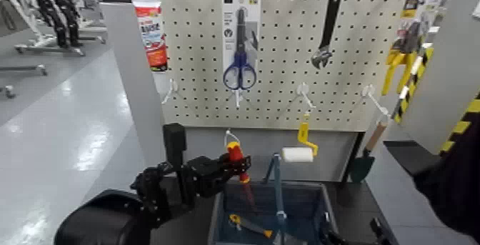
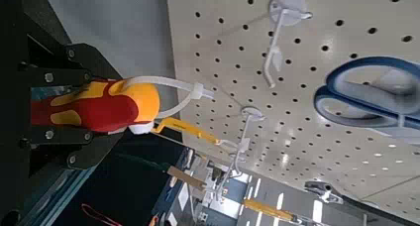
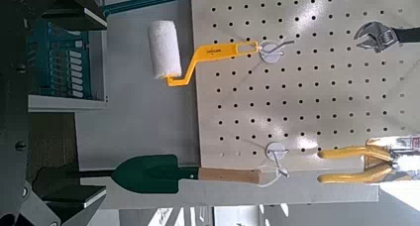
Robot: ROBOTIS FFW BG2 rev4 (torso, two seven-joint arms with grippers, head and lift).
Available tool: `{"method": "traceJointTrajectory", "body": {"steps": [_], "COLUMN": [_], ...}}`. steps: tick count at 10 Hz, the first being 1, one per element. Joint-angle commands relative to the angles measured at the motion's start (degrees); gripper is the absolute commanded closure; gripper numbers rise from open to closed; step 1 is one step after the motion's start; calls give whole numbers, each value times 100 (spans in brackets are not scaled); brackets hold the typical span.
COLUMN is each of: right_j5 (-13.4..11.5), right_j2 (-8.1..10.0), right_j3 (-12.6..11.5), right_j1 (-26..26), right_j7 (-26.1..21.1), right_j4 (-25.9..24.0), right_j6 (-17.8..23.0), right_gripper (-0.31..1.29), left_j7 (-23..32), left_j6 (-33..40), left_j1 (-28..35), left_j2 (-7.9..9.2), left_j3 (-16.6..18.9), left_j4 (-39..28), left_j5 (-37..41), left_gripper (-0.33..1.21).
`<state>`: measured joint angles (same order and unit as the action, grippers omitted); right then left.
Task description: Put the red screwdriver into the crate.
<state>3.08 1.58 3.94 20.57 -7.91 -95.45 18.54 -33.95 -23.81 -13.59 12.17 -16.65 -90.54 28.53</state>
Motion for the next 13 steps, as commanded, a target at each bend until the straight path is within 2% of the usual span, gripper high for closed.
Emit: {"method": "traceJointTrajectory", "body": {"steps": [1, 5, 8, 9, 10, 11, 13], "right_j5": [0, 0, 9, 18, 18, 18, 26], "right_j2": [0, 0, -9, -9, -9, -9, -9], "right_j3": [11, 20, 11, 11, 11, 2, -7], "right_j1": [-1, -9, -9, -1, -1, -1, 8], "right_j7": [0, 0, 0, 0, 0, 0, 0], "right_j4": [9, 18, 18, 18, 18, 18, 18], "right_j6": [0, 18, 26, 26, 35, 35, 35], "right_gripper": [13, 13, 13, 13, 13, 13, 13], "left_j7": [-6, -33, 99, 152, 213, 292, 468], "left_j6": [210, 333, -45, -177, -273, -291, -256], "left_j1": [-135, -328, -355, -355, -346, -328, -258], "left_j2": [-13, -92, -110, -101, -101, -92, -66], "left_j3": [-330, -760, -875, -857, -857, -831, -752], "left_j4": [520, 1109, 1171, 1171, 1171, 1162, 1065], "left_j5": [180, 435, 637, 733, 830, 909, 927], "left_gripper": [110, 110, 109, 95, 63, 45, 37]}}
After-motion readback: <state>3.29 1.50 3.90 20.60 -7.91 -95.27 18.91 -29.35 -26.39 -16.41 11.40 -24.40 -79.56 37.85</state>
